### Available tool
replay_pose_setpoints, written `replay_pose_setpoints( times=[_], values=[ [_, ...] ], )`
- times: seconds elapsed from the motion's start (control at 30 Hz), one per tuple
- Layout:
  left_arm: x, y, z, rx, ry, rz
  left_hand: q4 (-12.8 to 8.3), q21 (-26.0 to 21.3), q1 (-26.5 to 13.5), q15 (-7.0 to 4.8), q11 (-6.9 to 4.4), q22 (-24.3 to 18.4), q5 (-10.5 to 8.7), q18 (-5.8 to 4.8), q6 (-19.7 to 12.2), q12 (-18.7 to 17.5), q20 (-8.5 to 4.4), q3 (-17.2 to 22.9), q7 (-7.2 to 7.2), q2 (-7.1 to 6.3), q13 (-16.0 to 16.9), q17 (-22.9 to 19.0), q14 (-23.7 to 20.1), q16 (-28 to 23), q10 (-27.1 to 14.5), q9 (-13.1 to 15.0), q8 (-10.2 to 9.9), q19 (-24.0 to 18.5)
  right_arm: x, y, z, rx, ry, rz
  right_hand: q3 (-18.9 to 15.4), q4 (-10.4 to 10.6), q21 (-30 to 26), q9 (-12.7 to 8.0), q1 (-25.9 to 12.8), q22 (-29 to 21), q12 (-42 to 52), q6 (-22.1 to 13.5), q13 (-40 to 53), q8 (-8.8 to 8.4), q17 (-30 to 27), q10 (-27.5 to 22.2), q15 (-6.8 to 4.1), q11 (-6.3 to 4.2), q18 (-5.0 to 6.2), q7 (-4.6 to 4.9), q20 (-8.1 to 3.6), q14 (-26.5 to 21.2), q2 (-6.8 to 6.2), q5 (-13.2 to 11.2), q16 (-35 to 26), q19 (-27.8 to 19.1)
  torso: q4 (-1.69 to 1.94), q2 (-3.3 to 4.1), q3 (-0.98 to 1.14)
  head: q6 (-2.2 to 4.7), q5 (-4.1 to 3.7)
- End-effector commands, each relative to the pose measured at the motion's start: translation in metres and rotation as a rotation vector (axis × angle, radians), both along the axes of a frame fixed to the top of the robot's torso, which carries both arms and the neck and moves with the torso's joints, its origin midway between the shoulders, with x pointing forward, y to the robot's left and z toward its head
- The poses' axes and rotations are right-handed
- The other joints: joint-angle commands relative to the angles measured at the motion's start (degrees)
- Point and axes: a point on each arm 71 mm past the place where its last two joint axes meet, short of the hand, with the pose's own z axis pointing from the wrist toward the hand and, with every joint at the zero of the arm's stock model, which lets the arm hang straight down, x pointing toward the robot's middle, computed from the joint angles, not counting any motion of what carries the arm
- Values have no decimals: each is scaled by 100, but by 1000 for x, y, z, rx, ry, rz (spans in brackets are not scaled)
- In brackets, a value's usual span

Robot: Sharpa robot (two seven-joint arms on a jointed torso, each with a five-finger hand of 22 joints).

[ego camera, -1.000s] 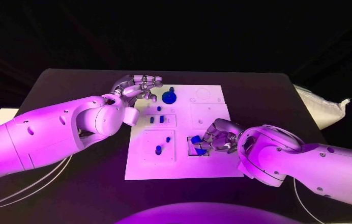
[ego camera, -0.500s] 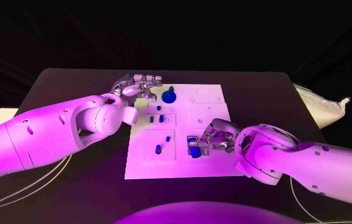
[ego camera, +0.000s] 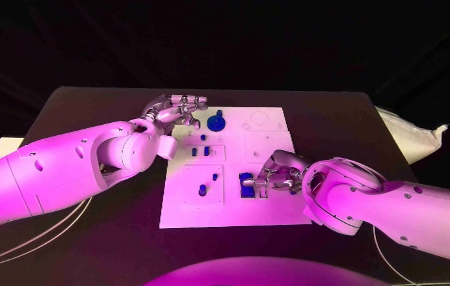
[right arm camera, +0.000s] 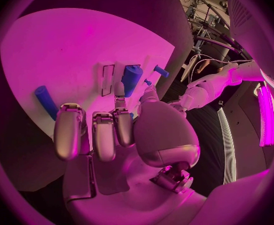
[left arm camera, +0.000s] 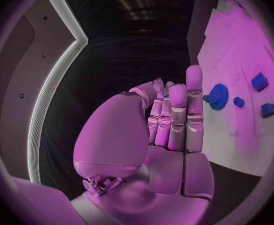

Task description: Assemble the parts on the task board

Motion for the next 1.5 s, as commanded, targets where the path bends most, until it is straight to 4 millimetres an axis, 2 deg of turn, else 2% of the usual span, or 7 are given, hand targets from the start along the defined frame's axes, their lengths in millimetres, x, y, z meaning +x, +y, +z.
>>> replay_pose_setpoints(
  times=[0.03, 0.3, 0.43, 0.77, 1.03, 1.2, 1.5],
  values=[
    [-1, -2, 1, -12, -1, -18, -25, -22, -22, -15, -2, -6, -15, 106, -39, 29, 34, 0, -18, 23, 9, -6, -36, -19, -51, 5, 20, -7, -1, 3, 1, -17, -22, 37, 74, -208, -31, 55, 385, -9, -34, -32, 580, 1, 898, 100, 12, -41, -26, -22, -33, 491, 12, 217, -16, -22, -3, 0, 1, 0, 6],
    [-1, -3, 1, -13, -1, -19, -25, -22, -22, -15, -2, -6, -15, 106, -39, 29, 34, 0, -18, 23, 9, -6, -36, -19, -51, 5, 20, -7, 0, 6, 0, -47, -35, 68, 458, -857, -21, 180, 1395, 24, -31, 7, 609, 50, 924, 112, -35, -100, -31, -85, -66, 496, 135, 178, -4, -7, 1, 1, -2, -12, 4],
    [-1, -2, 1, -13, 0, -19, -25, -22, -22, -15, -2, -6, -15, 106, -39, 29, 34, 0, -18, 23, 9, -6, -36, -19, -51, 5, 20, -7, 0, 8, -2, -57, -41, 76, 521, -966, -16, 203, 1521, 38, -40, 11, 610, 50, 933, 111, -40, -106, -35, -91, -76, 498, 137, 139, -1, -1, 0, 6, 2, -19, 6],
    [-1, -2, 1, -13, 0, -19, -25, -22, -22, -15, -2, -6, -15, 106, -39, 29, 34, 0, -18, 23, 9, -6, -36, -19, -51, 5, 20, -7, 3, 3, -4, -66, -64, 40, 569, -830, -6, 254, 1296, 59, -105, 24, 566, 50, 947, 103, -44, -112, -40, -98, -82, 501, 314, 356, 5, 13, -1, -5, -1, -27, -12],
    [-1, -1, 1, -12, 0, -18, -25, -22, -22, -15, -2, -6, -15, 106, -39, 29, 34, 0, -18, 23, 9, -6, -36, -19, -51, 5, 20, -7, -1, -4, -2, -33, -52, 38, 441, -677, -9, 305, 1014, 60, -65, -7, 615, 35, 943, 129, -34, -95, -40, -78, -79, 500, 176, 717, 3, 12, -14, -4, 6, -25, -16],
    [-1, -1, 1, -12, 0, -18, -25, -22, -22, -15, -2, -6, -15, 106, -39, 29, 34, 0, -18, 23, 9, -6, -36, -19, -51, 5, 20, -7, -4, -11, 5, 34, -65, 27, 267, -555, -40, 292, 830, 12, -100, -211, 602, -99, 925, 102, 23, -17, -33, 21, -43, 496, 34, 925, -7, -20, -9, 0, 4, -19, -28],
    [-1, 0, 1, -12, 0, -17, -25, -22, -22, -15, -2, -6, -15, 106, -39, 29, 34, 0, -18, 23, 9, -6, -36, -19, -51, 5, 20, -7, -3, -47, 21, -18, -104, 10, 292, -660, -89, 199, 1083, -63, -291, -487, 477, -384, 914, -18, 131, 109, -16, 166, 56, 492, 93, 1091, -16, -71, -14, -7, -6, 0, -86]
  ],
)
